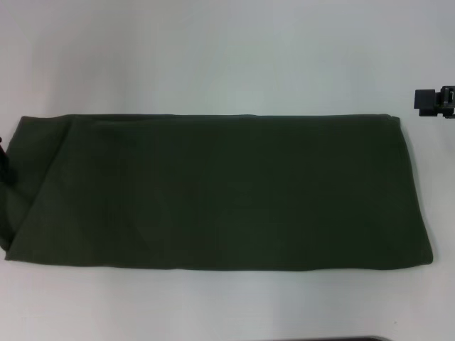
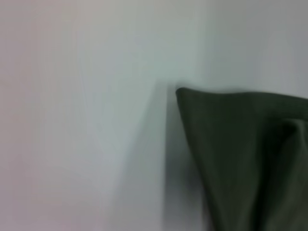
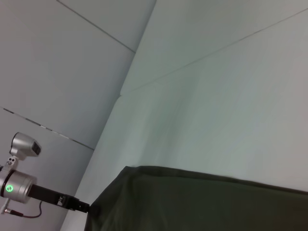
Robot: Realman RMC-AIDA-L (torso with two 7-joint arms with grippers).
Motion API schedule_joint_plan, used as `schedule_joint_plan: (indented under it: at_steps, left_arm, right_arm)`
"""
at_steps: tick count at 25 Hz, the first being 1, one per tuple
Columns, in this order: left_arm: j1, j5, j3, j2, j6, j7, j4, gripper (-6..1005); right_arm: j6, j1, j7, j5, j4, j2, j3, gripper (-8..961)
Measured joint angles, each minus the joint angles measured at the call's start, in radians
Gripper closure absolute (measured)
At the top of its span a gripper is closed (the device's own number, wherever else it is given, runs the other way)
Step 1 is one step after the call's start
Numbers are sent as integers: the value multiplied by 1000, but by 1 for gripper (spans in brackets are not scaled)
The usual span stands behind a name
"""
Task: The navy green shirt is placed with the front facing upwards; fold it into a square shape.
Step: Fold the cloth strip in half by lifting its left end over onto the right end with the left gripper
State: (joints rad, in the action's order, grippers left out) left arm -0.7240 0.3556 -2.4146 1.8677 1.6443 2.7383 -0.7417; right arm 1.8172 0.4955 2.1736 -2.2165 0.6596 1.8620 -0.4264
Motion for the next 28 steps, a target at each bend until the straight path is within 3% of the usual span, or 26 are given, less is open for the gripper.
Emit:
schedule_joint_plan:
  at_steps: [6,16,28]
  left_arm:
    - [-19,57,-100,-14,138,-102,3,976]
    - [-57,63,-104,5,207,-119,-1,975]
    - [-92,139,-101,8,251,-123,-12,974]
  right_arm:
    - [-1,0,0,-1,0,-4,0,315]
    - [-3,4,0,-3,0,-7,-8,316]
    - [-3,0,0,-3,-1,-8,-17,316]
